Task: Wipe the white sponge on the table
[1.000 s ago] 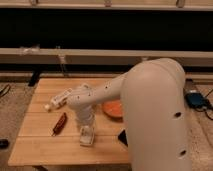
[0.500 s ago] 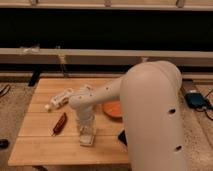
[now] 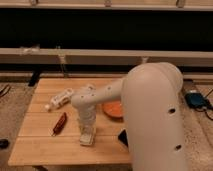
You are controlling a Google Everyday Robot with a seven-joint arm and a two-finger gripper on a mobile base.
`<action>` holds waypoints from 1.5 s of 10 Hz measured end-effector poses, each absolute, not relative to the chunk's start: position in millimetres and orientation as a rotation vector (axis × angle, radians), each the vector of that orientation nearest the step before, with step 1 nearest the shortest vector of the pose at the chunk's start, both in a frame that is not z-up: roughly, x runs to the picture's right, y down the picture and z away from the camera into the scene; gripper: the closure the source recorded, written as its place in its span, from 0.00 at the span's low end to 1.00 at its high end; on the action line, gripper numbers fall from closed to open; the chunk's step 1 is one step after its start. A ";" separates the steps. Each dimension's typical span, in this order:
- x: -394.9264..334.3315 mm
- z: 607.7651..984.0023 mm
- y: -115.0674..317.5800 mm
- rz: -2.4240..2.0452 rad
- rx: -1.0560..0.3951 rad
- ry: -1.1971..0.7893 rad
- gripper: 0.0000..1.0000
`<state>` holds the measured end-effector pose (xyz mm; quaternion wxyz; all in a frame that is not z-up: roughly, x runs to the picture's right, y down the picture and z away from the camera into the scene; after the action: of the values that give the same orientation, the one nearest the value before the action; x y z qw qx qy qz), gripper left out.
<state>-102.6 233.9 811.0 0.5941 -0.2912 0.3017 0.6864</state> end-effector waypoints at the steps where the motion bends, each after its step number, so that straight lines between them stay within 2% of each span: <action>1: -103.1 811.1 231.8 1.597 -0.677 0.695 0.83; 7: -118.8 808.6 217.3 1.580 -0.683 0.614 0.83; 11: -156.0 798.2 232.9 1.450 -0.726 0.569 0.83; 15: -163.8 776.9 251.3 1.343 -0.741 0.602 0.83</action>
<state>-163.8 251.3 776.9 0.6793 -0.3300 0.2683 0.5980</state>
